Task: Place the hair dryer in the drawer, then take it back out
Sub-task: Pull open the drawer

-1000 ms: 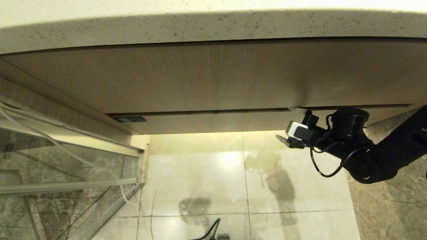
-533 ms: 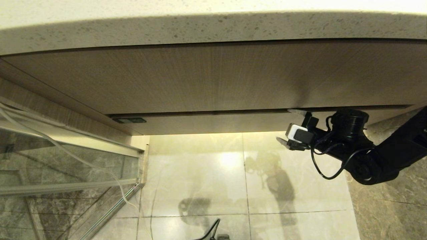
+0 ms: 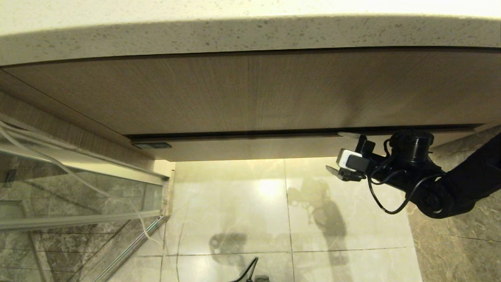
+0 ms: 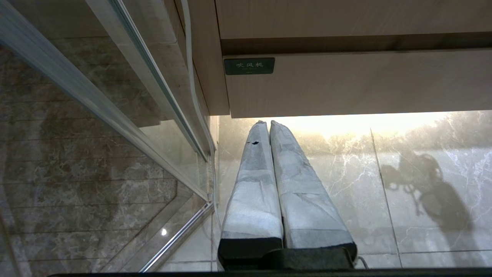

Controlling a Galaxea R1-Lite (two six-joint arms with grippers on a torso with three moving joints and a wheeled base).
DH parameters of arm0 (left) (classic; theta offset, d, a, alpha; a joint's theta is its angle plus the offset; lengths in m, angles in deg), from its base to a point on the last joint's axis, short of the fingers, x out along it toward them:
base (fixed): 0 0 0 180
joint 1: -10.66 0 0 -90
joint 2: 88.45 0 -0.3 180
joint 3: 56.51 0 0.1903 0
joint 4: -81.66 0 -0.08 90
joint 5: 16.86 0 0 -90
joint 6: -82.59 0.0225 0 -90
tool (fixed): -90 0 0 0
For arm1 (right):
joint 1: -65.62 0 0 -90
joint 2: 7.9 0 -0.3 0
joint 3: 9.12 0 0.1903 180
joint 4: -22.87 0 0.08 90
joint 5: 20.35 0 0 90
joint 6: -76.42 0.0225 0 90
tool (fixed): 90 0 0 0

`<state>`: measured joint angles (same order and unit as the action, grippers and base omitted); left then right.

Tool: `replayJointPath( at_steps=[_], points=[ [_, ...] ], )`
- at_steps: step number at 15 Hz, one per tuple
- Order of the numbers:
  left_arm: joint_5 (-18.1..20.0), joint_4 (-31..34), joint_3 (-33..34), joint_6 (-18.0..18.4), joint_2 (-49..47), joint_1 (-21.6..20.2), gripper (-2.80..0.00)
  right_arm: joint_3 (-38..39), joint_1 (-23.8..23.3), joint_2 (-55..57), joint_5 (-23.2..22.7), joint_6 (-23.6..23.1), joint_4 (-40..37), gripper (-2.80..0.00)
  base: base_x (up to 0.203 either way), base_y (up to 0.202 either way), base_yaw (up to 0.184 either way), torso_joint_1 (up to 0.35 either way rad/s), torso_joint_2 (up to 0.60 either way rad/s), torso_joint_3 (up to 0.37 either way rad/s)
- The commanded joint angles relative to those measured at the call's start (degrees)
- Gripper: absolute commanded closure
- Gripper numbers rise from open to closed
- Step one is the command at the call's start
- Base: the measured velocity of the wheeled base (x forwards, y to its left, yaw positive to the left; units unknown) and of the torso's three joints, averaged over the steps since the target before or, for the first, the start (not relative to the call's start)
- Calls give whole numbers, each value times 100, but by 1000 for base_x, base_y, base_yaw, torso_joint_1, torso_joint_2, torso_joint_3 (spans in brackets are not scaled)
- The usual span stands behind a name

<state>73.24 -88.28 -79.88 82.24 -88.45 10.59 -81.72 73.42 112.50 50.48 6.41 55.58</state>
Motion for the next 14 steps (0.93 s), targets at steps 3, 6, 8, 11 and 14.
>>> replayJointPath(
  at_steps=[3, 6, 8, 11, 14],
  points=[
    [-1, -7, 229, -9, 0, -1, 0, 120, -66, -49, 19, -100, -326, -280, 0, 0, 0, 0, 0, 0],
    [-1, -10, 229, -7, 0, -1, 0, 245, -102, -178, 160, -134, -573, -280, 0, 0, 0, 0, 0, 0],
    [-1, -6, 229, -8, 0, -1, 0, 277, -111, -278, 251, -136, -780, -280, 0, 0, 0, 0, 0, 0],
    [-1, -6, 229, -2, 0, -1, 0, 135, -145, -653, 270, -101, -1460, -280, 0, 0, 0, 0, 0, 0],
    [-1, -15, 229, 0, 0, -1, 0, 56, -342, -1384, 238, -298, -2661, -280, 0, 0, 0, 0, 0, 0]
  ],
)
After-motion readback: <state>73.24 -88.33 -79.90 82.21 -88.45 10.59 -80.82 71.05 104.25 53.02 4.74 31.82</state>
